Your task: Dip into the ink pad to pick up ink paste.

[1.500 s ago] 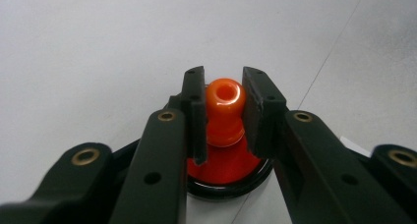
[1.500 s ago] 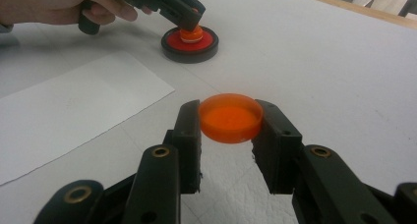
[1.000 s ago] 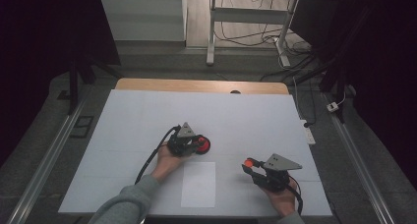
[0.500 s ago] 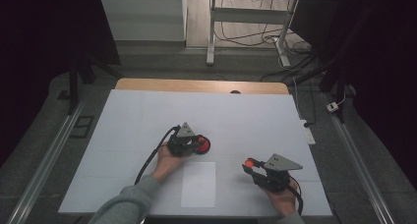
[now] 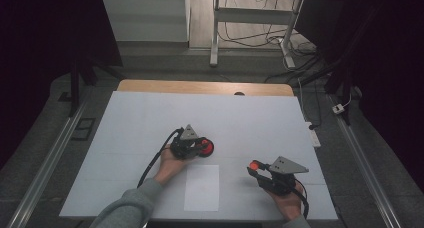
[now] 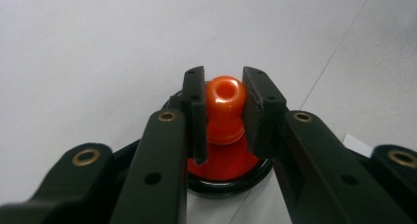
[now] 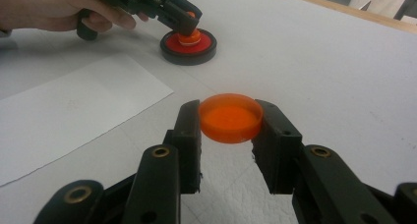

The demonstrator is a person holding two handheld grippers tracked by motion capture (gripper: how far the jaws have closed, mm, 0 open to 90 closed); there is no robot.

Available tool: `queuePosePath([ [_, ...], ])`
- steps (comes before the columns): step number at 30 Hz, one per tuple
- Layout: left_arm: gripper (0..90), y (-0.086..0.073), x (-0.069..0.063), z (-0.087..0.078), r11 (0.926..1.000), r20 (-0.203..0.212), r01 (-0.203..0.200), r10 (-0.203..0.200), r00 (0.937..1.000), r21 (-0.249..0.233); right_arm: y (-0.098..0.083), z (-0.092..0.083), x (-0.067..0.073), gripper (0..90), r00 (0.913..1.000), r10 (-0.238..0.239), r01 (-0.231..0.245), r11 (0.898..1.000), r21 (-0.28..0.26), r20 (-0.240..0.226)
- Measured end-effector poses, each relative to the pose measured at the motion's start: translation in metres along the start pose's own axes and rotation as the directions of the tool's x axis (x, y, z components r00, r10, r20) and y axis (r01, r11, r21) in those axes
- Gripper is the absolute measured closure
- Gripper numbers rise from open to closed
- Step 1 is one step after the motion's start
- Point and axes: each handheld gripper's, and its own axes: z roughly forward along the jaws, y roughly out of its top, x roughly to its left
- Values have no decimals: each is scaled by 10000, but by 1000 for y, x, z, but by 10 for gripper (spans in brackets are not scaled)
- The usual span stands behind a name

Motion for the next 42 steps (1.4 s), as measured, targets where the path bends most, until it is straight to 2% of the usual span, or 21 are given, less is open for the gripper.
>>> queuePosePath([
  [2,730,0,1,-2,9999,26,20,-20,10000,-125,0,-1,-1,642,10000,8,-8,10000,-64,3],
  [4,730,4,3,-10,9990,16,93,-92,10000,-444,0,-1,-2,643,10000,35,-35,10000,-87,24],
  [7,730,10,6,-22,9943,212,416,-397,9990,-981,0,-2,-3,642,10000,30,-30,9999,-110,31],
  [13,729,14,7,-36,9881,515,536,-466,9976,-1443,0,-2,-2,642,10000,28,-27,9999,-156,49],
  [27,729,16,9,-66,9814,892,677,-523,9946,-1796,-1,-1,-4,642,10000,52,-52,9999,-92,78],
  [34,728,20,3,-76,9805,1216,634,-410,9917,-1858,-2,-1,-4,642,9999,50,-49,10000,-71,89],
  [39,728,23,-1,-81,9781,1682,735,-406,9849,-1945,-1,0,-5,642,9999,29,-30,10000,1,103],
  [42,728,25,-5,-83,9788,1802,681,-328,9831,-1932,-1,0,-5,642,10000,26,-26,10000,21,77],
])
